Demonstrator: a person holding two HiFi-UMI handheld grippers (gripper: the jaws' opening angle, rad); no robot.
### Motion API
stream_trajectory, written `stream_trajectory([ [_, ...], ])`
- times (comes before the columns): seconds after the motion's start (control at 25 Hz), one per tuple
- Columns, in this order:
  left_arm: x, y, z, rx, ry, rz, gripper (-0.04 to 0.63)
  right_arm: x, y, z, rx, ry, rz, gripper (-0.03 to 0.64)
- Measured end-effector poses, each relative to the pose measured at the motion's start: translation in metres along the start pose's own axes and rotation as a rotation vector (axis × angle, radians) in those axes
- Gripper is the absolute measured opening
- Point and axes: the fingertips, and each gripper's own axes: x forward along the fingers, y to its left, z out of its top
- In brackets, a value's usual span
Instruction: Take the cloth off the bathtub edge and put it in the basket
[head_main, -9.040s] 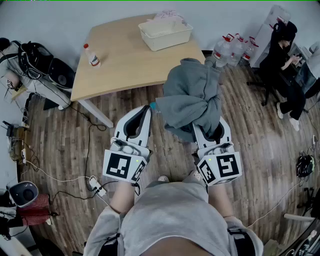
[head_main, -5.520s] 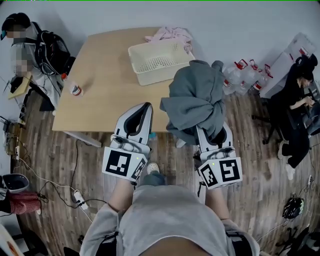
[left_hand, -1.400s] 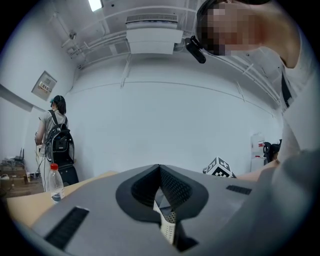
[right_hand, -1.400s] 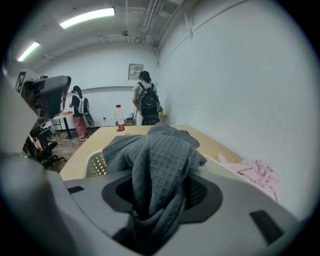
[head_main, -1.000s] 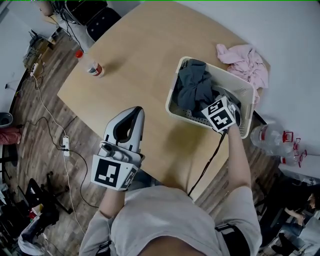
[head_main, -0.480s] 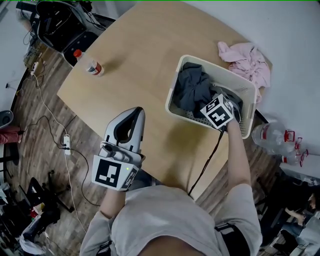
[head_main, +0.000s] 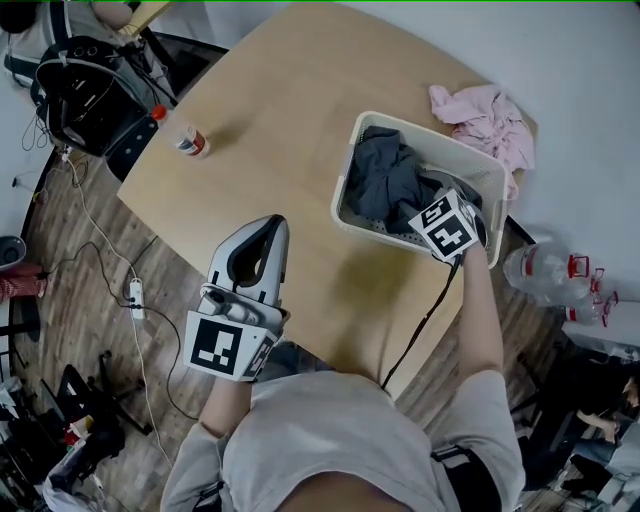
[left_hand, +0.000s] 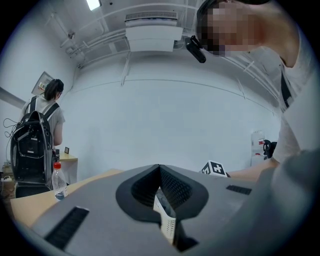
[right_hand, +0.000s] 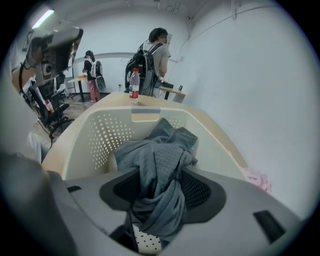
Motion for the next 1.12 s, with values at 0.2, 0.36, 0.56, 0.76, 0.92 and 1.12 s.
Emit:
stream_trajectory([
  [0.2, -0.004, -0.010, 0.009, -0.004, -0.036, -0.056, -0.003, -0.041, 0.001, 0.022, 0.145, -0.150, -0.029, 0.188],
  [0.36, -0.010, -0.018, 0.020, -0.003, -0.070, -0.104, -0.003, -0.077, 0.003, 0.038, 0.274, -0.282, -0.085, 0.021],
  [0.56, -0.021, -0.024, 0.031, -0.005, -0.105, -0.160, -0.003, -0.114, 0.021, 0.051, 0.423, -0.425, -0.121, 0.009],
  [0.76, -0.036, -0.029, 0.037, 0.000, -0.123, -0.215, -0.003, -0.143, 0.045, 0.053, 0.515, -0.500, -0.190, 0.009],
  [0.92, -0.050, -0.033, 0.040, 0.004, -0.128, -0.264, -0.003, -0.165, 0.069, 0.054, 0.568, -0.537, -0.246, 0.009],
  [1.12, -0.067, -0.041, 0.042, 0.005, -0.134, -0.333, -0.003, -0.191, 0.100, 0.057, 0.617, -0.581, -0.299, 0.009],
])
